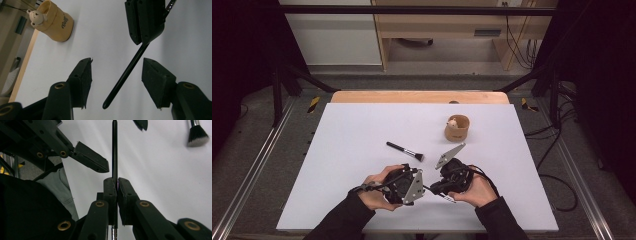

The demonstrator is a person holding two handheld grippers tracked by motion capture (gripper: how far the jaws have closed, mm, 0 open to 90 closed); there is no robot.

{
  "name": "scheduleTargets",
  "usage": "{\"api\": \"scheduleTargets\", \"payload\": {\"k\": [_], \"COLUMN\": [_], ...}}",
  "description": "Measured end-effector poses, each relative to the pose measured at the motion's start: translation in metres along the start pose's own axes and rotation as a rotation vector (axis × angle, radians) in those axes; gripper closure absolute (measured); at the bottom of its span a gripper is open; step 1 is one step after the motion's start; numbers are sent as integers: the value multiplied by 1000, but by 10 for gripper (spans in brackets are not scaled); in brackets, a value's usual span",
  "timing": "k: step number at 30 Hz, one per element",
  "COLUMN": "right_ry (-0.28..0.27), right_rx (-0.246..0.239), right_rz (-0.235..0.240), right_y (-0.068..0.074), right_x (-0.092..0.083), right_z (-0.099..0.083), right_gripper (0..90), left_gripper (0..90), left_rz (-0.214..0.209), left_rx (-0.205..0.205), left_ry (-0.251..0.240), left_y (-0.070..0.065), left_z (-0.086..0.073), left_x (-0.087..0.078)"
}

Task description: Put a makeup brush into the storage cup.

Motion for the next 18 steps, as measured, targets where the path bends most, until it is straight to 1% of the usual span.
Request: {"api": "scheduleTargets", "payload": {"k": [1,2,4,6,7,10,11,12,13,14,17,18], "right_ry": [-2,1,0,-2,-2,0,0,-1,2,-1,0,-1], "right_rx": [8,0,7,8,-3,-5,-5,5,-4,0,-6,3], "right_rz": [-2,0,-1,-1,5,4,4,3,8,5,8,10], "right_y": [1,1,1,2,1,1,1,2,1,2,2,3], "right_x": [1,1,1,1,0,0,0,0,-1,-1,-1,-1], "right_z": [1,0,1,1,1,1,1,2,1,1,1,1], "right_gripper": [855,855,855,855,855,855,855,855,855,855,855,855], "left_gripper": [439,455,482,499,526,561,561,585,597,609,639,650], "left_rz": [0,-5,-3,5,6,10,10,11,10,11,9,11], "left_rx": [0,11,18,37,49,59,68,75,87,94,94,98], "left_ry": [0,12,16,32,44,39,45,45,61,64,61,61], "left_y": [0,-2,-2,-2,-3,-4,-5,-6,-6,-7,-8,-8], "left_z": [0,0,0,0,-1,0,0,0,0,0,0,0], "left_x": [0,1,1,2,3,5,5,6,6,6,8,8]}}
Point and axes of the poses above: each handheld gripper's, and its own axes: x roughly forward along the jaws, z roughly out of its top, y roughly to its left, the point moved 6 cm from there along x, roughly forward along the jaws, and after that the axes turned 15 degrees about -z, right-handed, at the moved point
